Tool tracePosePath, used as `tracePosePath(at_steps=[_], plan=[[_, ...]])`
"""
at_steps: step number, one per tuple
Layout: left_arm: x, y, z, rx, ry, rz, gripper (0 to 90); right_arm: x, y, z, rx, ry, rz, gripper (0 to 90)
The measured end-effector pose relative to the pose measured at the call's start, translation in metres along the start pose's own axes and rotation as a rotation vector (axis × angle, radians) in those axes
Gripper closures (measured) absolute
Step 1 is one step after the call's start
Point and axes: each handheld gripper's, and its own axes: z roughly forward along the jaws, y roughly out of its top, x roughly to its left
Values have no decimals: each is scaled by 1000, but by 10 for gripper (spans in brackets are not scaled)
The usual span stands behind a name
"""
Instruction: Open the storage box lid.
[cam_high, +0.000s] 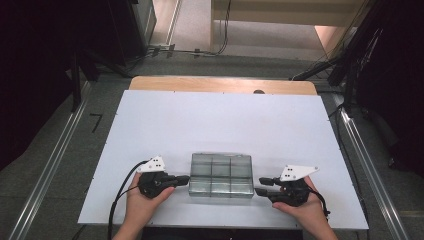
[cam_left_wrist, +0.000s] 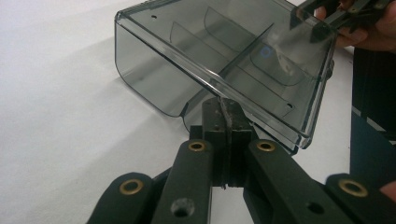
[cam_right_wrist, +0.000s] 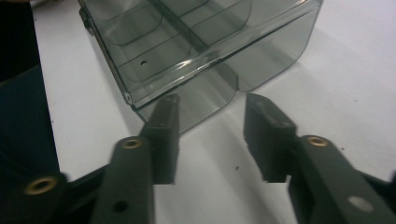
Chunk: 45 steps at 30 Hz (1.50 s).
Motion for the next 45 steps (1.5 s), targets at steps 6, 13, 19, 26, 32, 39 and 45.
tracePosePath(at_steps=[6,13,19,26,32,39,45], plan=[[0,0,0,-1,-5,-1,898,-1,-1,3,22,31,-21,754],[0,0,0,1,-12,0,898,-3,-1,5,29,55,-21,793],[0,-1,-1,9,-21,5,898,-1,0,6,29,85,-42,856],[1,-1,-2,14,-45,6,898,0,2,3,18,103,-65,878],[2,-1,-2,15,-57,2,898,1,2,1,13,108,-75,879],[1,-1,-3,28,-65,21,899,1,3,0,13,104,-80,880],[1,-1,-3,32,-71,29,900,3,5,-1,4,110,-87,881]])
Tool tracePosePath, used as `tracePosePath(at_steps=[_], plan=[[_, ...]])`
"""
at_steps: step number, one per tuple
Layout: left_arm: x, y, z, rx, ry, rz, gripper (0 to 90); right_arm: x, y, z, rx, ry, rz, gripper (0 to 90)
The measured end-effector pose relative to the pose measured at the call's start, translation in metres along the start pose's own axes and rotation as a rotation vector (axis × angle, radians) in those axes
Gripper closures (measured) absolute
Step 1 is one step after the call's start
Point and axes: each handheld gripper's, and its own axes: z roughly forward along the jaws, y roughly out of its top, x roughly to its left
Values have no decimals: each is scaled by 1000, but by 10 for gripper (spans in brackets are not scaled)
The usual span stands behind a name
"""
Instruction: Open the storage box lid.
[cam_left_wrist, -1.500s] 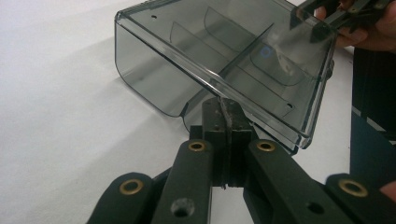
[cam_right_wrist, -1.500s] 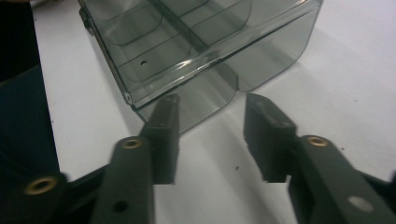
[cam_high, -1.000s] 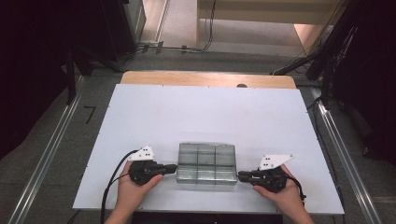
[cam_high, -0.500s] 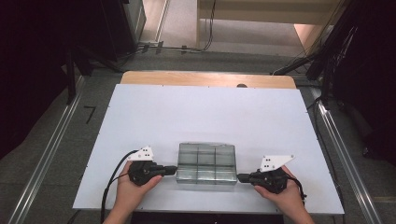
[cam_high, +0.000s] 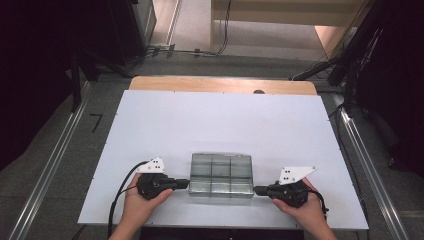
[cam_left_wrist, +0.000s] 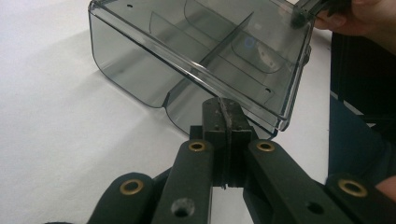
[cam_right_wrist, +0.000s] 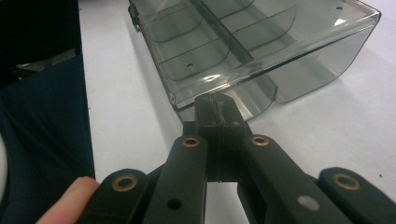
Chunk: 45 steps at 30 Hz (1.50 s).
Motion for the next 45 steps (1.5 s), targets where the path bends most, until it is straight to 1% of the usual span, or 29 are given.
tracePosePath(at_steps=[9,10,12,15,26,35,42,45], plan=[[0,0,0,1,-4,6,900,0,0,0,0,-2,-2,881],[0,0,0,-3,-9,6,900,0,0,0,-1,-2,-2,881],[0,0,-1,-9,-15,14,900,0,1,0,-17,10,2,881],[0,0,-1,-13,-20,17,900,1,3,-1,-20,2,-9,882],[-3,1,-2,-28,-24,30,900,4,5,-4,-39,-1,-8,882],[-6,3,-4,-68,-36,39,900,5,8,-8,-71,-10,-10,881],[-11,5,-6,-112,-39,73,900,8,11,-11,-99,-15,-9,881],[-14,7,-7,-132,-39,96,899,9,13,-12,-110,-16,-9,881]])
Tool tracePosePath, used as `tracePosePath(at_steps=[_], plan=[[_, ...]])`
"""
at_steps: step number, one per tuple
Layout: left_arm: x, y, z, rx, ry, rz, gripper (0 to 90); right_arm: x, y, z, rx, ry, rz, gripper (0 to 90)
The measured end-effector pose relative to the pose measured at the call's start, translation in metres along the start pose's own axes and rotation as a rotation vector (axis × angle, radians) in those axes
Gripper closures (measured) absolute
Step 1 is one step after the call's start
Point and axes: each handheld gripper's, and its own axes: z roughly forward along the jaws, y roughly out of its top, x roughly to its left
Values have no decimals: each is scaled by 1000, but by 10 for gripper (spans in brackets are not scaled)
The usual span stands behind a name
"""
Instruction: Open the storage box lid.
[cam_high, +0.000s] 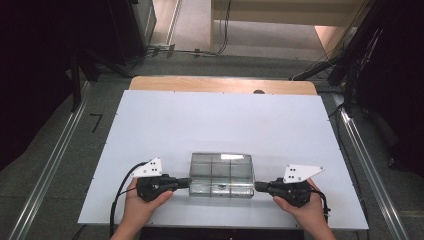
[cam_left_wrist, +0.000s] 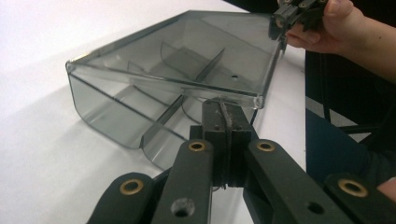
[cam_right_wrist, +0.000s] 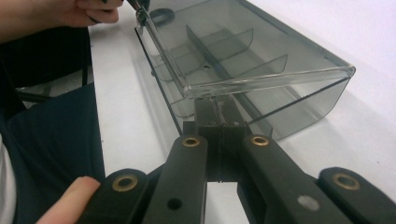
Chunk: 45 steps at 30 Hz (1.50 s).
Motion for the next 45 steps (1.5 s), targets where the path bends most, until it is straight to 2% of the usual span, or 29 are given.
tracePosePath(at_steps=[6,13,16,22,32,38,39,41,44,45], plan=[[-4,2,-1,-43,11,28,900,2,3,-2,-27,-3,1,881],[-5,5,1,-79,20,31,900,3,9,-4,-57,-16,8,882],[-6,6,2,-97,44,24,899,4,12,-3,-66,-22,9,882],[-5,10,2,-132,62,34,899,4,17,-4,-89,-32,8,882],[-3,18,6,-169,69,35,899,3,23,-4,-125,-68,21,882],[-1,19,5,-173,78,30,898,2,26,-5,-146,-79,26,882],[-1,19,4,-173,78,27,877,2,27,-6,-147,-80,27,882],[-1,18,2,-174,67,13,758,3,27,-6,-152,-83,28,882],[0,17,-2,-168,98,11,635,2,29,-7,-161,-90,26,882],[1,17,-3,-164,93,-7,578,3,29,-7,-162,-93,29,882]])
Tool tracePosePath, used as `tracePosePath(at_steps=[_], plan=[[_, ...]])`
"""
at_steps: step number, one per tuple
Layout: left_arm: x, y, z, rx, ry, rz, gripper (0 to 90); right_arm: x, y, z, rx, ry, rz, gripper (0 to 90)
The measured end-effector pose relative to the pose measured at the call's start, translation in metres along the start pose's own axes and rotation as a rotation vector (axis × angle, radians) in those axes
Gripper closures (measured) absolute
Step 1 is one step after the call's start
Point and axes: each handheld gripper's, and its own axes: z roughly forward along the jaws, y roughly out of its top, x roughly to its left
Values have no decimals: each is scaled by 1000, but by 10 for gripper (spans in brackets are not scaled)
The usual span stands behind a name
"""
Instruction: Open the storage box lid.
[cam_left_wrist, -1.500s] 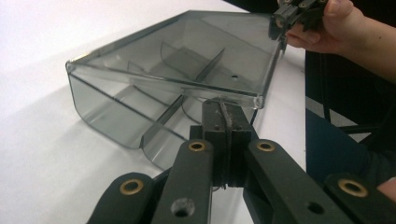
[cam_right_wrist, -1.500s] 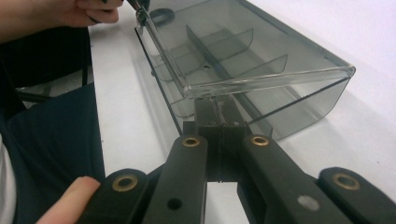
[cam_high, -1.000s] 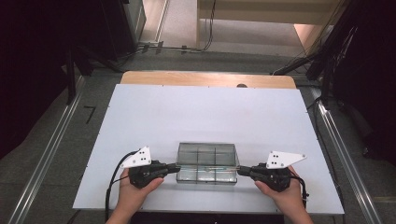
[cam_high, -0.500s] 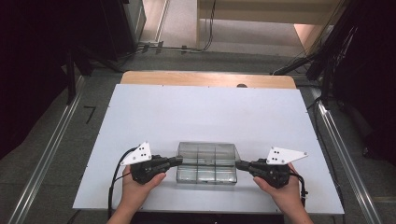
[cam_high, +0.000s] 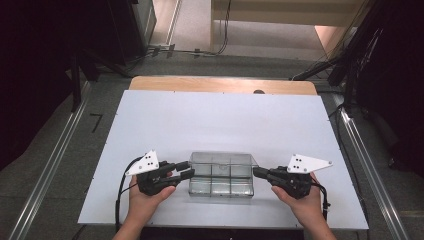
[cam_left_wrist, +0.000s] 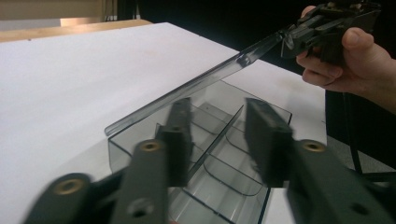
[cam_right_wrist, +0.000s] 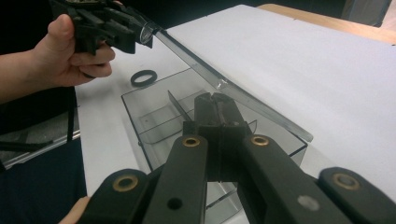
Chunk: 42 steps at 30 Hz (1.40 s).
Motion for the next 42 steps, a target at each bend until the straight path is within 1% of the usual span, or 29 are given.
tracePosePath(at_steps=[2,4,6,7,9,10,11,13,15,16,17,18,19,21,22,24,27,28,29,31,32,34,36,39,42], plan=[[3,0,-1,-3,15,-16,451,1,1,0,3,-13,-9,882],[5,1,-1,-8,25,-34,370,1,2,0,4,-20,-14,882],[8,2,0,-13,36,-49,258,1,3,0,3,-24,-11,882],[9,4,1,-9,45,-54,209,1,3,0,3,-27,-8,882],[13,7,6,13,65,-61,92,0,5,-1,-5,-36,-1,882],[14,9,9,21,84,-62,42,0,5,-1,-8,-39,0,882],[14,9,10,22,92,-63,0,0,6,-1,-8,-43,5,882],[17,11,15,27,89,-70,0,-1,7,-1,-15,-45,5,882],[19,12,20,41,86,-65,0,-1,9,-1,-14,-49,8,882],[19,13,23,50,95,-60,0,-2,9,-1,-16,-50,9,882],[19,15,25,55,92,-55,0,-2,9,-1,-18,-52,7,882],[20,16,27,48,92,-51,35,-2,10,-1,-22,-55,9,882],[21,17,27,47,100,-48,79,-2,10,-1,-24,-57,11,882],[24,19,29,42,72,-45,177,-2,11,-1,-23,-60,14,882],[26,20,30,45,73,-38,225,-3,12,-1,-24,-62,12,882],[30,22,30,48,68,-32,288,-3,12,-1,-25,-69,4,882],[36,22,29,48,55,-27,392,-4,13,-1,-25,-77,5,882],[36,22,29,50,47,-33,417,-5,13,-1,-25,-79,7,882],[37,21,29,54,39,-39,429,-5,13,-1,-25,-80,5,881],[37,19,32,80,55,-31,461,-6,13,0,-24,-81,6,882],[37,18,33,80,58,-30,473,-7,14,0,-25,-81,7,882],[36,18,33,59,66,-22,524,-7,13,0,-25,-83,9,882],[36,17,32,59,78,-13,573,-8,13,1,-25,-86,8,882],[37,15,30,54,85,-9,608,-9,12,1,-28,-85,10,882],[39,14,29,50,73,-19,631,-10,11,2,-29,-85,11,881]])
